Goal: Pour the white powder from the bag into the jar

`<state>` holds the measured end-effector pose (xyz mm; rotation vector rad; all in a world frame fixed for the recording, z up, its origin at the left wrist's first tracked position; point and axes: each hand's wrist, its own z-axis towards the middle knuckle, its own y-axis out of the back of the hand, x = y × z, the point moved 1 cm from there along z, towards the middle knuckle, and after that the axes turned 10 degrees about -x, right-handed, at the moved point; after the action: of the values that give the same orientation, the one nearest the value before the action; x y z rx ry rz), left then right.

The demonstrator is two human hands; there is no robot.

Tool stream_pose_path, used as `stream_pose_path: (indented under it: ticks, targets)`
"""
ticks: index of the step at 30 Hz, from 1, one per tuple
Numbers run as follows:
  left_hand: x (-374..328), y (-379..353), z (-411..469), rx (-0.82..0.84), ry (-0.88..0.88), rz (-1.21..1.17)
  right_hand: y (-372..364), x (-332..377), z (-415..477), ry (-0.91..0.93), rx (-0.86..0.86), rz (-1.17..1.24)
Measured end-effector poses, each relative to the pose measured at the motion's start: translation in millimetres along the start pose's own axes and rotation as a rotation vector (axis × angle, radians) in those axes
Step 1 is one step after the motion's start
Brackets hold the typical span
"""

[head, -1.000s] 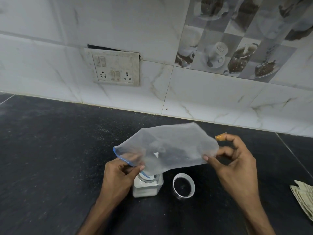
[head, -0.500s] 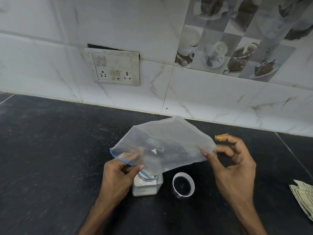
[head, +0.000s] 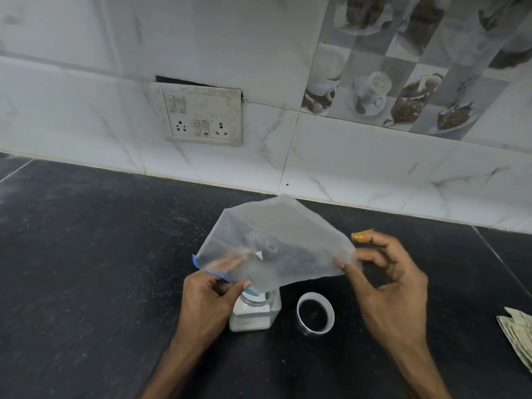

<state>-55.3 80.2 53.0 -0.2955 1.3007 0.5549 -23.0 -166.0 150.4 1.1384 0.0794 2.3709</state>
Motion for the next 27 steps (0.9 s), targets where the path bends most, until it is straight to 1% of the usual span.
stream_pose_path:
  ticks: [3, 6, 9, 12, 15, 18, 21, 24, 27]
  targets:
    - [1.0, 0.7, 0.0, -0.001, 0.002, 0.002, 1.8, 2.7, 0.9, 0.005, -0.047, 0.008]
    - [1.7, 0.7, -0.2, 0.007, 0.027, 0.007, 0.1, 6.1, 2.0, 0.000, -0.037, 0.018]
    - [3.8, 0.3, 0.6, 0.019, 0.036, 0.005, 1.4, 2.9, 1.5, -0.006, -0.095, 0.037]
    - [1.3, -0.8, 0.4, 0.038, 0.025, 0.002, 0.6, 0.1, 0.5, -0.006, -0.039, 0.013]
    - [2.1, 0.0, 1.4, 0.016, 0.030, 0.015, 2.4, -3.1, 0.8, -0.018, -0.080, 0.028]
    - [-0.2, 0.2, -0.1, 0.025, 0.041, 0.012, -0.1, 1.3, 0.5, -0.005, -0.035, 0.030]
    - [-2.4, 0.9, 0.7, 0.003, 0.024, 0.030, 0.7, 4.9, 2.2, -0.012, -0.077, 0.051]
    - [3.2, -0.2, 0.7, 0.006, 0.029, 0.039, 1.2, 4.8, 3.7, 0.011, -0.033, 0.038]
    - [5.8, -0.6, 0.7, 0.010, 0.038, 0.050, 2.3, -0.1, 3.7, -0.007, -0.082, 0.055]
